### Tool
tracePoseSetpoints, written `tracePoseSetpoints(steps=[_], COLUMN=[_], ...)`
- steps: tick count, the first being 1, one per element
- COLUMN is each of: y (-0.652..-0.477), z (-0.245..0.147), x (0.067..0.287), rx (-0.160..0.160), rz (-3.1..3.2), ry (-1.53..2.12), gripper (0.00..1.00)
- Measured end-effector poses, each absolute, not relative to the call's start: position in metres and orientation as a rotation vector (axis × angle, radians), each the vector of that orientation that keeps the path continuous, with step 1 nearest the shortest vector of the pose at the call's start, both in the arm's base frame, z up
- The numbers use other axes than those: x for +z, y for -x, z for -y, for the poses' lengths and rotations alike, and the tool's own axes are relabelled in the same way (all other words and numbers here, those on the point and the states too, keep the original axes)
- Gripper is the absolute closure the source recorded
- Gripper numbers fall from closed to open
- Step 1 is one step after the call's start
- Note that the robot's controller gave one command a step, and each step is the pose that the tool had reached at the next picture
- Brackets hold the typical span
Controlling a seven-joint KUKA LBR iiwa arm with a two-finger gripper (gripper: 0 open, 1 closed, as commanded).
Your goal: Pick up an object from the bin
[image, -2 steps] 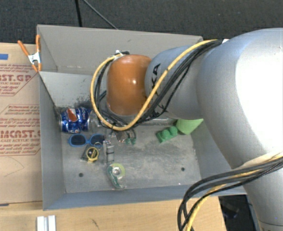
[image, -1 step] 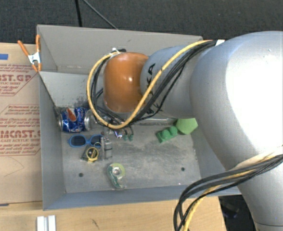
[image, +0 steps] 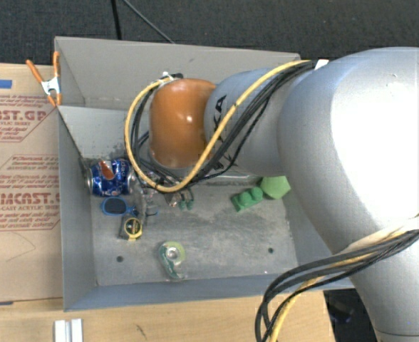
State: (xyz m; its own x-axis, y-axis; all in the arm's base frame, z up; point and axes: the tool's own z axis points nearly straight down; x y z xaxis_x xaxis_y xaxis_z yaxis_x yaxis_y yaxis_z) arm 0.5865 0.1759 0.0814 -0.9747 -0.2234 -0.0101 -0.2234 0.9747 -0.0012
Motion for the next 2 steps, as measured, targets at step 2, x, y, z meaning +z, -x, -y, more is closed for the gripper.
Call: tracePoseSetpoints(steps=[2], y=[-0.591], z=[-0.194], x=[0.128], rx=[0.005], rz=[-3.120], ry=[-0.322], gripper=[1.00])
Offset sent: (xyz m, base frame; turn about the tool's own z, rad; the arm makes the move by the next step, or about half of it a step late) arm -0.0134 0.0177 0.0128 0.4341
